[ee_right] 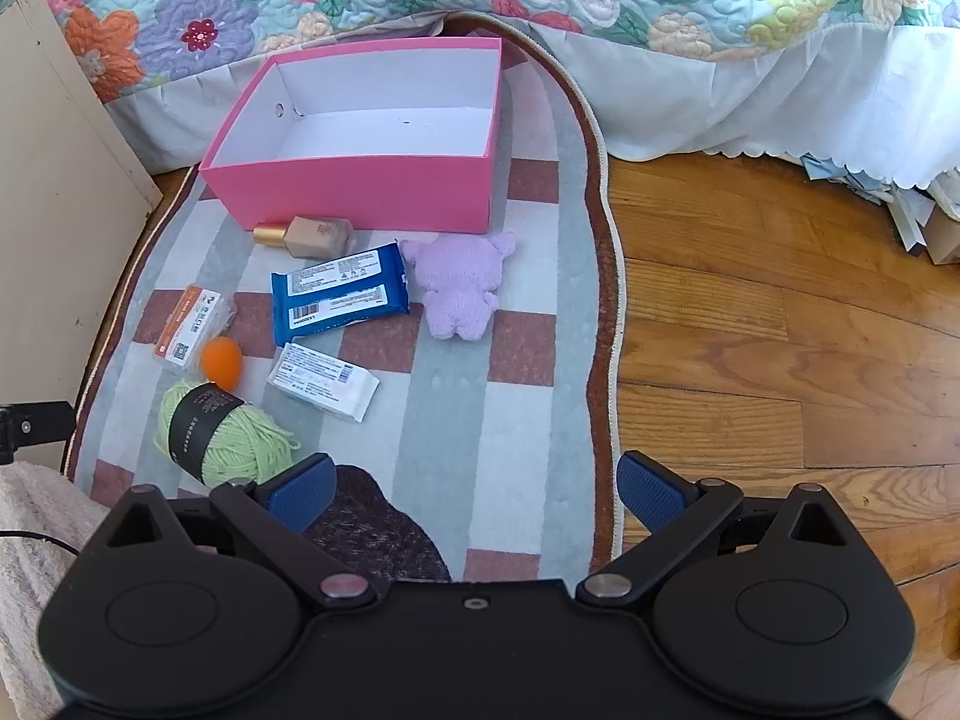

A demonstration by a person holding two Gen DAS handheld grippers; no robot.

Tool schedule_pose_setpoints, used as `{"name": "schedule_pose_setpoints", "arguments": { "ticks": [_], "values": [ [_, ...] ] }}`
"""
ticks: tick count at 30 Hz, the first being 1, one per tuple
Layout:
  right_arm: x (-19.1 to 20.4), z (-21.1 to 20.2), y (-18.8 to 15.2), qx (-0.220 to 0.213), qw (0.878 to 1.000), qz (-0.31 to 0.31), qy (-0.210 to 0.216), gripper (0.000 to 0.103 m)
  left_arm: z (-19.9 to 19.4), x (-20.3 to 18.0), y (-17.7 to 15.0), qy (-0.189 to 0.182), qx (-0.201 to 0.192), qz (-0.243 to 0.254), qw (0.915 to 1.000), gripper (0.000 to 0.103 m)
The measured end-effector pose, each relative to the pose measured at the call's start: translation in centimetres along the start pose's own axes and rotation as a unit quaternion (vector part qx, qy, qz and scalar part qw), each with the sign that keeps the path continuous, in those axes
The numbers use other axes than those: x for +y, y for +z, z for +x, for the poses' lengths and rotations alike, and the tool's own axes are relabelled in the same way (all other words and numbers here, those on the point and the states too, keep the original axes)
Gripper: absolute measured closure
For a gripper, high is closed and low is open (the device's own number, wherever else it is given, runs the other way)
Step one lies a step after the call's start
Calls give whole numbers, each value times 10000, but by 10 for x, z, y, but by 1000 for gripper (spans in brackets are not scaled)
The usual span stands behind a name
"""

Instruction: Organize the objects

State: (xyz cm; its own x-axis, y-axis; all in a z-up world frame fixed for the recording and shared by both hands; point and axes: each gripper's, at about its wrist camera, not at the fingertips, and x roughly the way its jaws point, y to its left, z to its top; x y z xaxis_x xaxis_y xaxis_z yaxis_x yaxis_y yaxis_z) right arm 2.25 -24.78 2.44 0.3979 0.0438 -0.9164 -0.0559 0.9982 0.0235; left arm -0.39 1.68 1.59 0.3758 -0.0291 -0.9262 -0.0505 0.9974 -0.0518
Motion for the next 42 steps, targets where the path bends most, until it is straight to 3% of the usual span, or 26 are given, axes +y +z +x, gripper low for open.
{"name": "schedule_pose_setpoints", "arguments": {
  "ticks": [9,14,33,42],
  "values": [
    [0,3,-1,6,10000,-18,-74,2,-9,2,-2,-178,-266,-413,9986,0],
    [-1,3,0,20,10000,-14,-77,2,-8,-2,-3,16,-356,-284,9990,0],
    [-11,9,0,160,9997,160,106,2,-17,-22,-10,-211,-433,-112,9988,0],
    [-10,8,-1,142,9998,75,91,2,-22,-30,-13,69,-471,132,9988,0]
  ]
}}
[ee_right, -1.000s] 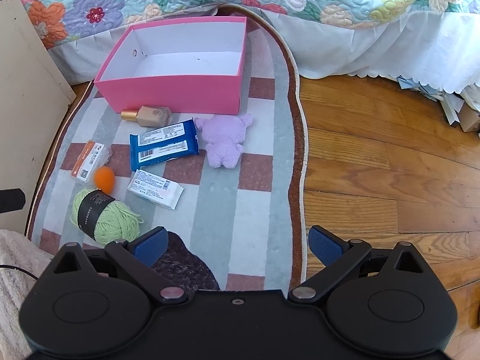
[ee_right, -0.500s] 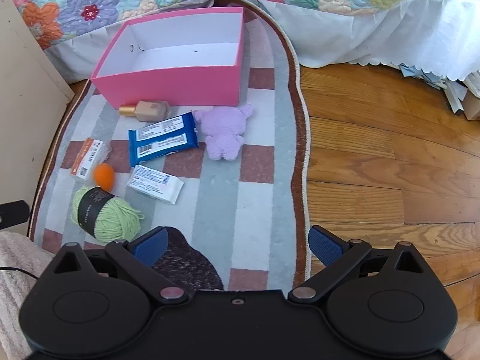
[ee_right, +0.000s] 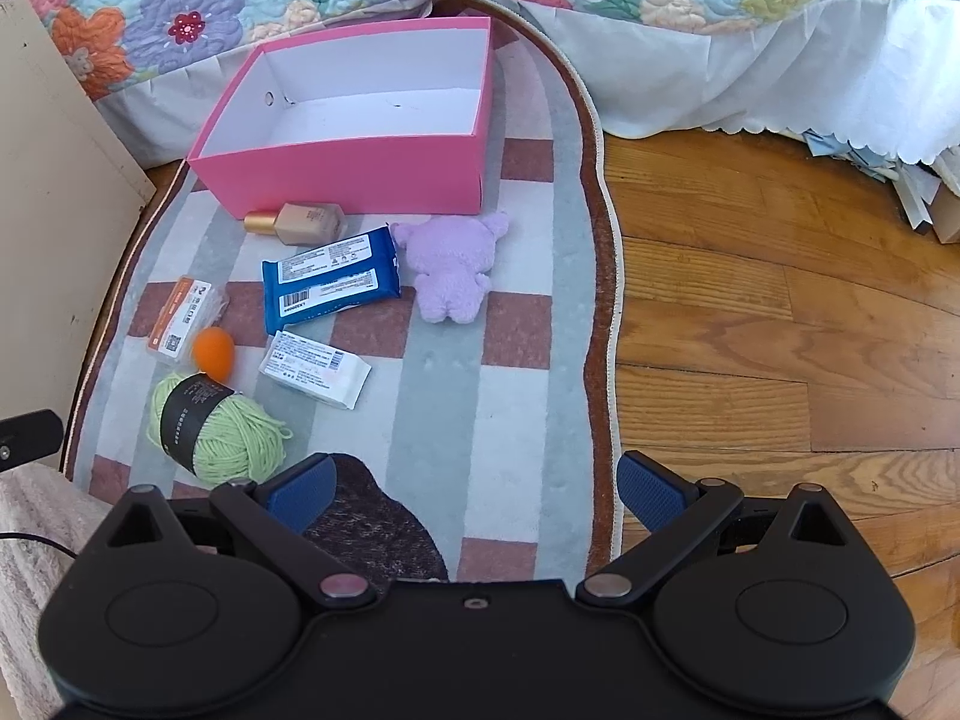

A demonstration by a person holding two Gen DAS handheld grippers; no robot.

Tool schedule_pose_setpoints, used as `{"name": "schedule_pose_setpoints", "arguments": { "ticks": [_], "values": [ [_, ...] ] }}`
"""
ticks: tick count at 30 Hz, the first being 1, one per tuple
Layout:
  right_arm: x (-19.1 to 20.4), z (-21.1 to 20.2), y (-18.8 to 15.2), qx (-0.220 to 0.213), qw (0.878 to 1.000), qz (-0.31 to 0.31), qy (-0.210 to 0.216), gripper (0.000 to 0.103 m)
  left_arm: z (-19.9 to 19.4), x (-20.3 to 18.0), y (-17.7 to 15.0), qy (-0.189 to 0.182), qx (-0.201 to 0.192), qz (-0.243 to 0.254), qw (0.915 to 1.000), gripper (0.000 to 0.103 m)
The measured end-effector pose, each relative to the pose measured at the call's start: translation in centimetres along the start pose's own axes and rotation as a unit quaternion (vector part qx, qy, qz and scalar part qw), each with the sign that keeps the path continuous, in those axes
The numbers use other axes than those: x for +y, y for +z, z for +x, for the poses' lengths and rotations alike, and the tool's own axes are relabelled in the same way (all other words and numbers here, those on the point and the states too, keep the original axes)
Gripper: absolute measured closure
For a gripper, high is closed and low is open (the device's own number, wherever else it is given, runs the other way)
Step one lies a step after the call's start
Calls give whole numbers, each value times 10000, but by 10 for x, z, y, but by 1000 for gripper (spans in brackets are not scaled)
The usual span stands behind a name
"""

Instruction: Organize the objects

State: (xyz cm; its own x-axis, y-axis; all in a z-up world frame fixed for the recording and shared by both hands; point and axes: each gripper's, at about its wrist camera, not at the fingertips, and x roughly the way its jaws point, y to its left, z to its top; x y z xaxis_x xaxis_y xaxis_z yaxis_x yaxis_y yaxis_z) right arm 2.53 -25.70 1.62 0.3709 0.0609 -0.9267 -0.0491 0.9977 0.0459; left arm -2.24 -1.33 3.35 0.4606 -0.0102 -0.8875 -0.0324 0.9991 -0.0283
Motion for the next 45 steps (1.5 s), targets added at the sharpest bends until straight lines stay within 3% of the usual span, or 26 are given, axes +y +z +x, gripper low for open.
{"name": "schedule_pose_setpoints", "arguments": {
  "ticks": [24,26,28,30,32,36,40,42,45],
  "values": [
    [1,2,2,32,9998,-139,-114,2,-10,-4,-1,-42,79,25,10000,0],
    [2,-1,3,-12,9998,-218,-16,2,-13,-4,1,-49,65,65,9999,0],
    [4,-10,6,-178,9983,-436,345,2,-13,-2,3,-84,120,103,9998,0],
    [9,-21,11,-472,9922,-822,805,2,-11,1,7,-114,233,103,9996,0],
    [17,-24,15,-765,9786,-1449,1246,2,-8,5,14,-180,341,84,9992,1],
    [28,-6,26,-1158,9618,-2014,1445,2,-13,17,34,-380,189,-110,9990,2],
    [37,19,38,-913,9533,-2005,2066,2,4,21,49,-563,270,-168,9979,2],
    [46,28,40,-837,9437,-2158,2364,2,25,22,52,-599,490,-256,9967,4],
    [64,35,33,-878,9274,-2667,2472,2,55,30,53,-471,611,-625,9951,11]
  ]
}}
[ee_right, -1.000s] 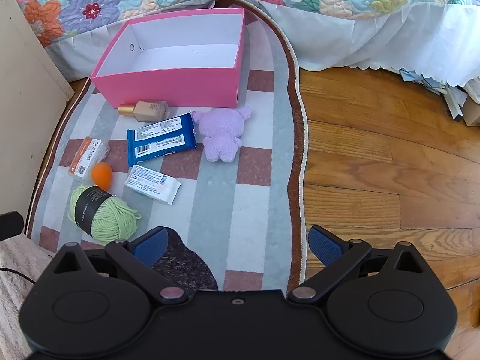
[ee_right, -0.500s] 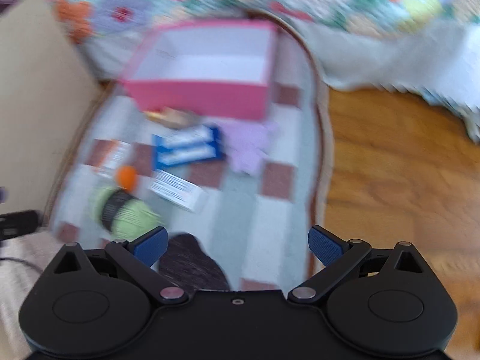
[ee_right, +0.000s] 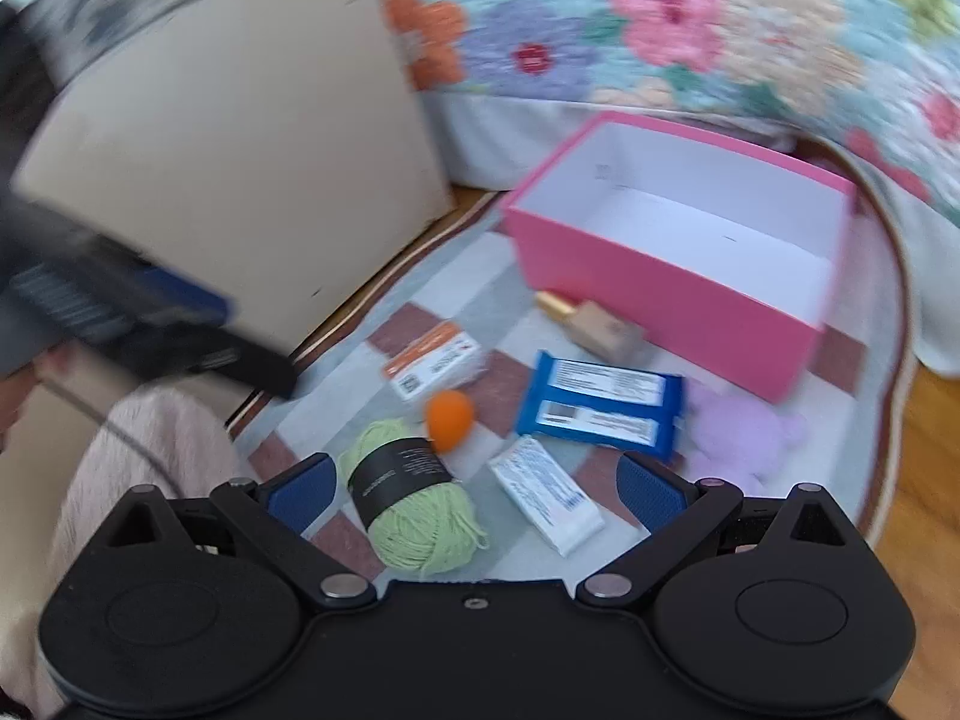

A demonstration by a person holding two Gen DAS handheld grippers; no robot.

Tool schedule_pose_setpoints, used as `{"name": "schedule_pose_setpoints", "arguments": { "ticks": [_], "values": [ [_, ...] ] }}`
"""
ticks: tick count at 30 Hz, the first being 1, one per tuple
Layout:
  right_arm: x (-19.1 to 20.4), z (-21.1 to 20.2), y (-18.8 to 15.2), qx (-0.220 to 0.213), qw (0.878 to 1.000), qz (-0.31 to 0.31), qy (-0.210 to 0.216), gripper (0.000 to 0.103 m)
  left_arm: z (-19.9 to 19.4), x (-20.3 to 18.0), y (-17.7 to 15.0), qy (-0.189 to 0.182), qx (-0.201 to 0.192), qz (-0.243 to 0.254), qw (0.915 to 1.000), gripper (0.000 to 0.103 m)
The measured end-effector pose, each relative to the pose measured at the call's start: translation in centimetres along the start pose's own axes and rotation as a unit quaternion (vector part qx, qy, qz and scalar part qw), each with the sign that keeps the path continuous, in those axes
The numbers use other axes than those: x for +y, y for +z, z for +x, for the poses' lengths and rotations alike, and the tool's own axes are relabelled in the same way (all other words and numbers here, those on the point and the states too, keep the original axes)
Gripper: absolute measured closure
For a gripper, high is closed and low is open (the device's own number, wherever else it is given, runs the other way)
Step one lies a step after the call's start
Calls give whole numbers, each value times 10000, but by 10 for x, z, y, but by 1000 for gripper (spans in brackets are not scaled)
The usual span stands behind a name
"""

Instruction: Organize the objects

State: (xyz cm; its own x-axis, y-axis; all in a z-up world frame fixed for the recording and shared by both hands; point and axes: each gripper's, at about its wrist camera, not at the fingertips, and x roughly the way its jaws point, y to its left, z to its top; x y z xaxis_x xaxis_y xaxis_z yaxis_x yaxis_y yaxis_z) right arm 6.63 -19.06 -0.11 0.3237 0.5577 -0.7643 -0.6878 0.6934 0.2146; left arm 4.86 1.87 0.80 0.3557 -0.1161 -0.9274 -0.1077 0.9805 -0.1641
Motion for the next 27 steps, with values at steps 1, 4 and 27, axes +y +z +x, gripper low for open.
{"name": "schedule_pose_setpoints", "arguments": {
  "ticks": [1,4,27],
  "values": [
    [6,5,-1,39,9998,-217,27,2,9,4,2,-33,77,-98,9999,12],
    [20,23,-1,216,9974,-665,144,2,33,12,4,-253,245,-231,9991,14],
    [33,144,-32,1747,9764,-1113,619,7,126,49,-17,-604,611,-1216,9889,37]
  ]
}}
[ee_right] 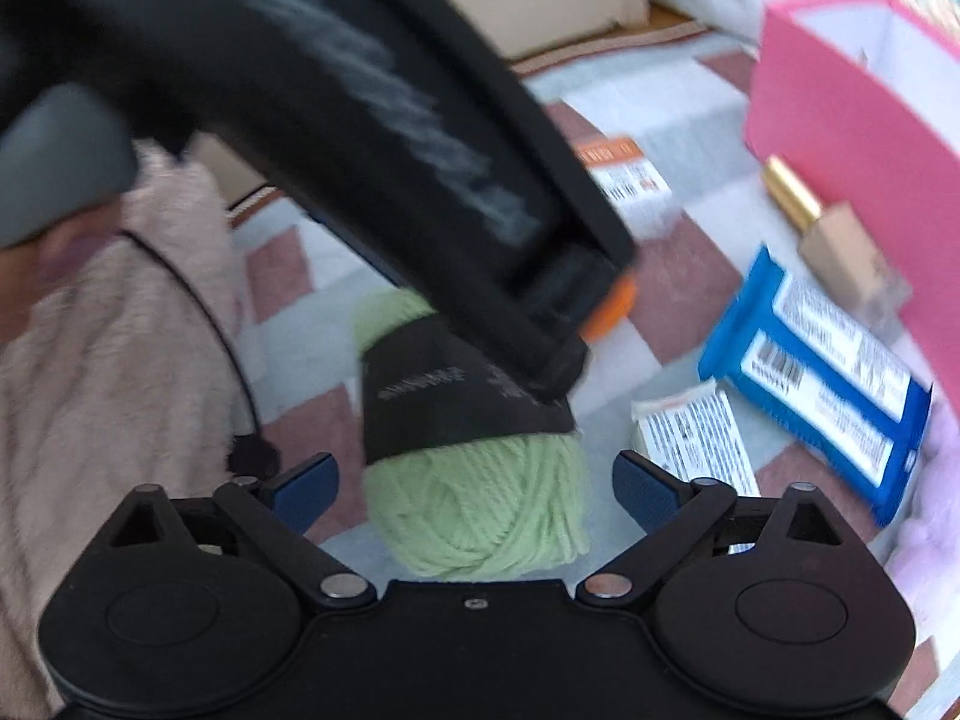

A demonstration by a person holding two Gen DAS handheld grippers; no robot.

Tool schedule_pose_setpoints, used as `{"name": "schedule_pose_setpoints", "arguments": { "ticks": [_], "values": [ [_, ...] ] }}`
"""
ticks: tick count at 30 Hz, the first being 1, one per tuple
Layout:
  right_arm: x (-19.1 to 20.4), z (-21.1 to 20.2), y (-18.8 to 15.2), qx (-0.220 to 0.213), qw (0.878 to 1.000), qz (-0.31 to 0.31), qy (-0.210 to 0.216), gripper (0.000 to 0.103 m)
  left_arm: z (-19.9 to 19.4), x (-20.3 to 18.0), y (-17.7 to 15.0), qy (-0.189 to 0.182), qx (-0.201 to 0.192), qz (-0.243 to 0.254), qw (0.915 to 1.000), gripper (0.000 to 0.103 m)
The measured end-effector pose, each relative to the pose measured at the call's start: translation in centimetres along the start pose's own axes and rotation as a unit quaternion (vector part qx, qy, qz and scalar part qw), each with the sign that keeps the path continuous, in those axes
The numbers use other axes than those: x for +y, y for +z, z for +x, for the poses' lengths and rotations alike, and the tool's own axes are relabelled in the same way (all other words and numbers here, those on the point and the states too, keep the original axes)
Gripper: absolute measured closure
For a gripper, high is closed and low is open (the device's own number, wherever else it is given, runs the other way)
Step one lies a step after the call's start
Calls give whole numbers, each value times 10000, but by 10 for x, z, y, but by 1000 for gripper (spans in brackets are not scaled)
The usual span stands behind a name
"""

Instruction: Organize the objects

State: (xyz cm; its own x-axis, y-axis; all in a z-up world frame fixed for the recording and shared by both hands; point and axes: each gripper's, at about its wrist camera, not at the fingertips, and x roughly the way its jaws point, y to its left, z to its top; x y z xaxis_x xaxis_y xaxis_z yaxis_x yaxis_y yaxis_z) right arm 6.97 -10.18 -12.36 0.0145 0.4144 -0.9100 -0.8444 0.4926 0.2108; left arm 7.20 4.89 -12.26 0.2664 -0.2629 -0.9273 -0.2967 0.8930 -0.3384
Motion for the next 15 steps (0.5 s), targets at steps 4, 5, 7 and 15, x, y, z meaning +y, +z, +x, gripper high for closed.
{"name": "schedule_pose_setpoints", "arguments": {
  "ticks": [4,5,7,15],
  "values": [
    [3,3,-7,22,9998,168,96,9,3,2,1,-15,-24,-31,10000,37],
    [6,3,-9,-8,9999,143,95,12,5,2,0,-15,-30,-29,10000,37],
    [12,2,-12,-58,10000,74,4,22,6,2,0,-21,-61,-48,10000,37],
    [21,-25,-37,-375,9975,596,86,43,-3,6,-1,-227,-120,-190,9995,38]
  ]
}}
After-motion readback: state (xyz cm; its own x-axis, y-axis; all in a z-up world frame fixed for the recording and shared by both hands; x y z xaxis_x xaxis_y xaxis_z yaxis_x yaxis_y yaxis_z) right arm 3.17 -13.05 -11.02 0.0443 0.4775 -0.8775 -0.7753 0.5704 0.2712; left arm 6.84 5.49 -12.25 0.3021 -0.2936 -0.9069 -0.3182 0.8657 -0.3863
